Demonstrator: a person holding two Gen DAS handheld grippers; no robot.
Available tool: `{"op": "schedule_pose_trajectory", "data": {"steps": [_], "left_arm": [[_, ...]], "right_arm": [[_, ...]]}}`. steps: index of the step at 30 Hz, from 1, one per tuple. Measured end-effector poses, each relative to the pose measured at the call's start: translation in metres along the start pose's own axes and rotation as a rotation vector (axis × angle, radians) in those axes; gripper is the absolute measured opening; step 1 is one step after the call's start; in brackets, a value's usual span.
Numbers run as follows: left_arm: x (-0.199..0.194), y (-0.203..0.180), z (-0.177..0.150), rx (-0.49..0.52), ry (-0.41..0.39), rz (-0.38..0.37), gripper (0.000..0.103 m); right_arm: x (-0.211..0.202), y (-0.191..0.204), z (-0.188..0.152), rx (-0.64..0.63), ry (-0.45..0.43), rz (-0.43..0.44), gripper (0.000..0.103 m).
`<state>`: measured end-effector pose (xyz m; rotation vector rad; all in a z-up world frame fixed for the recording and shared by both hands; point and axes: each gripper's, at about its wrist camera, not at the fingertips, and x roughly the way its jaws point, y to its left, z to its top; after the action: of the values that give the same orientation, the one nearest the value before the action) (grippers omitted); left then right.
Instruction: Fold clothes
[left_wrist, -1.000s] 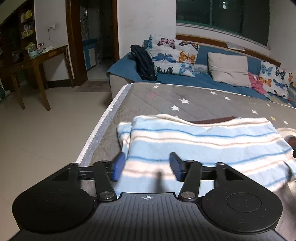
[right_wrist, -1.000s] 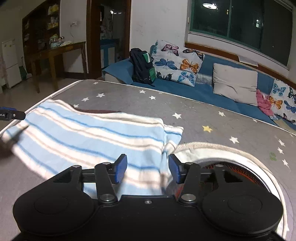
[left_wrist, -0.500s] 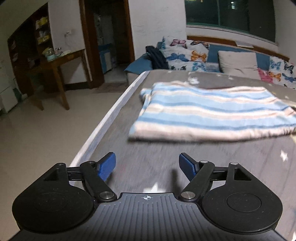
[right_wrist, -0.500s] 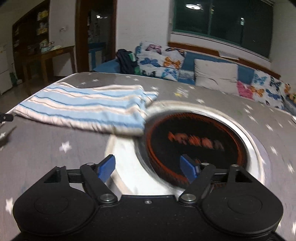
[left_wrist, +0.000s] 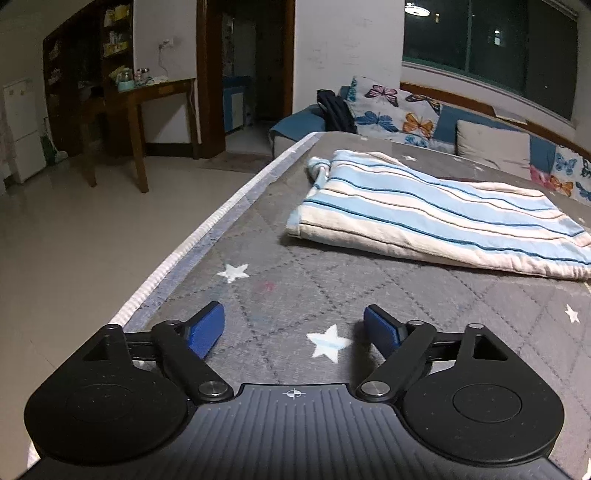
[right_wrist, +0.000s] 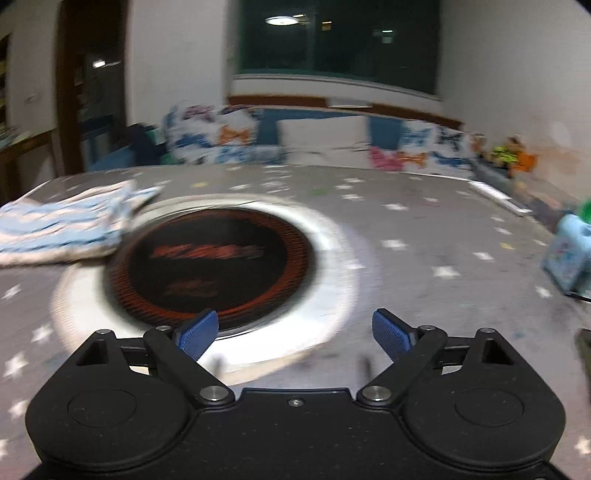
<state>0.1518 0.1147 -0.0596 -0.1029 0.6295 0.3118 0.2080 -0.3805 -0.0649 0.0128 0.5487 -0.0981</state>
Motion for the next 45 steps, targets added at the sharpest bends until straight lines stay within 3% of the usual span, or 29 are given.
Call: {"op": "schedule_pose_trajectory", "data": {"steps": [2,10,17,45], "left_arm": [[0.001,-0.003,0.000,0.014,0.006,0.000,0.091],[0.002,-0.004,-0.002,0.017,0.017,-0.015,0.097],[0.003,-0.005,-0.003,0.020,0.023,-0.017,0.100],[0.005,-0.010,-0.006,0.020,0.024,-0.016,0.102]], "right_arm": [[0.008,-0.017,0.002,0.026,0.006,-0.023,0.097],[0.034,-0.061,0.002,0.084,0.025,-0.096,0.102],[0.051,-0.080,-0.003,0.109,0.095,-0.077,0.103],[0.052,-0.080,-0.003,0.109,0.095,-0.076,0.103]]}}
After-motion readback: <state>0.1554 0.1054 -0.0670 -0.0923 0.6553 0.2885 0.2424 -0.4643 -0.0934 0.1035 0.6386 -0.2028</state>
